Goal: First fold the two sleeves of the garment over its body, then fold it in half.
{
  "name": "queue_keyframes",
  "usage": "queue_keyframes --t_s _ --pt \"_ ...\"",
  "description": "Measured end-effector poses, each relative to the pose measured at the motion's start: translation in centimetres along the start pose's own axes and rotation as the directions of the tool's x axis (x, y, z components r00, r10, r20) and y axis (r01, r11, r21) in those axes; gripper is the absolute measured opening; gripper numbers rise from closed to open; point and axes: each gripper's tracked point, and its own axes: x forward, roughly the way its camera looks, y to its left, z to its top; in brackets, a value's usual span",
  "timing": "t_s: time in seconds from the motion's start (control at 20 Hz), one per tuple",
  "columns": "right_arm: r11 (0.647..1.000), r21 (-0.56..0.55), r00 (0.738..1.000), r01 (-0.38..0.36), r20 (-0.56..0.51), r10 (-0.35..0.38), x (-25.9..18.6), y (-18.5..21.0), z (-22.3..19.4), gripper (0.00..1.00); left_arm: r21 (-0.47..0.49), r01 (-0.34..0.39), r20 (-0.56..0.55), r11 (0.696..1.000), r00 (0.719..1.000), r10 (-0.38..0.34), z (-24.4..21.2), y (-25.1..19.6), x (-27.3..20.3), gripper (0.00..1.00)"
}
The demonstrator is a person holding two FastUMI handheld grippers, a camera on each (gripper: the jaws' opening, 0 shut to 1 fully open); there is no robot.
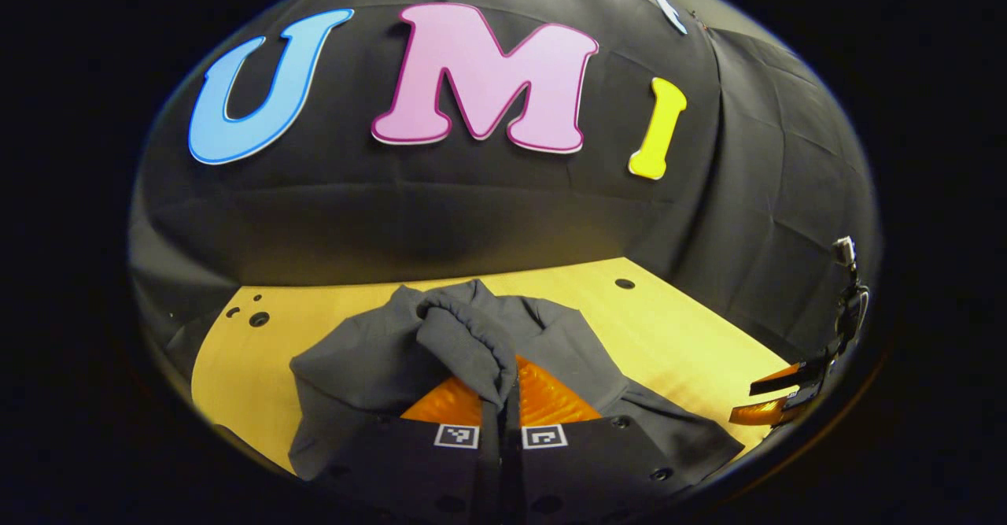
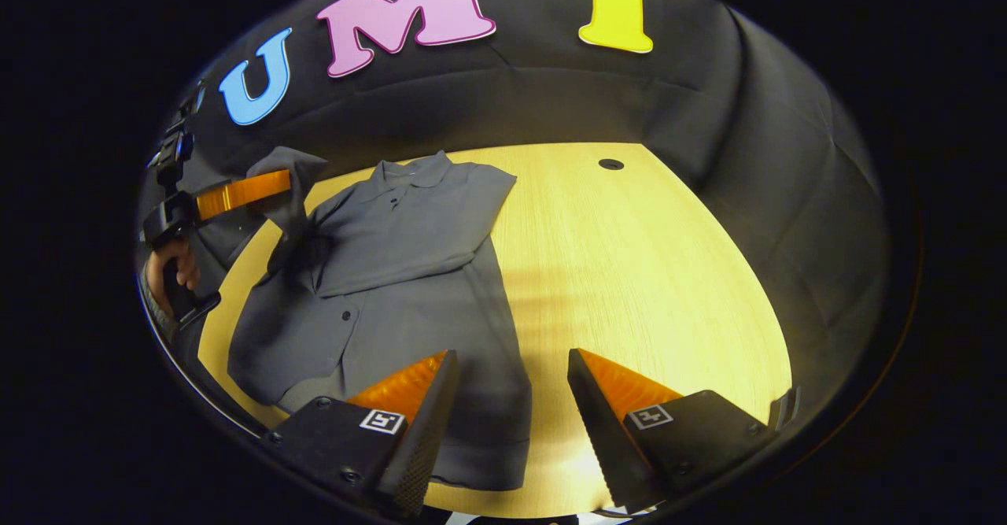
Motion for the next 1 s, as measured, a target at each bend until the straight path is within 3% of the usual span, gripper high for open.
queue_keyframes --t_s 0.45,0.5,0.65,0.9,0.95,1.0 --pt "1.0 0.001 0.999 0.003 -0.04 -0.003 0.3 -2.9 -1.5 0.87 -0.028 -0.006 -0.154 1.0 0.988 0.002 -7.9 -3.4 5.1 0.06" --pt "1.0 0.002 0.999 0.006 -0.043 -0.006 0.3 -3.3 -1.6 0.87 -0.026 -0.005 -0.175 1.0 0.985 0.0 -8.7 -3.8 5.6 0.11" --pt "1.0 0.007 0.999 0.008 -0.043 -0.008 0.3 -3.9 -1.6 0.87 -0.021 0.005 -0.216 1.0 0.976 -0.009 -10.4 -4.7 6.6 0.11" --pt "1.0 0.005 0.999 0.002 -0.046 -0.002 0.6 -4.0 -1.4 0.87 -0.076 0.058 -0.22 0.995 0.973 -0.074 -11.0 -6.4 6.4 0.21" --pt "1.0 0.004 0.999 -0.001 -0.047 0.002 0.8 -3.9 -1.3 0.87 -0.093 0.078 -0.214 0.993 0.972 -0.097 -10.8 -6.9 6.2 0.14" --pt "1.0 0.002 0.999 -0.003 -0.049 0.003 1.0 -3.8 -1.3 0.87 -0.111 0.099 -0.204 0.989 0.971 -0.121 -10.5 -7.4 5.9 0.25"
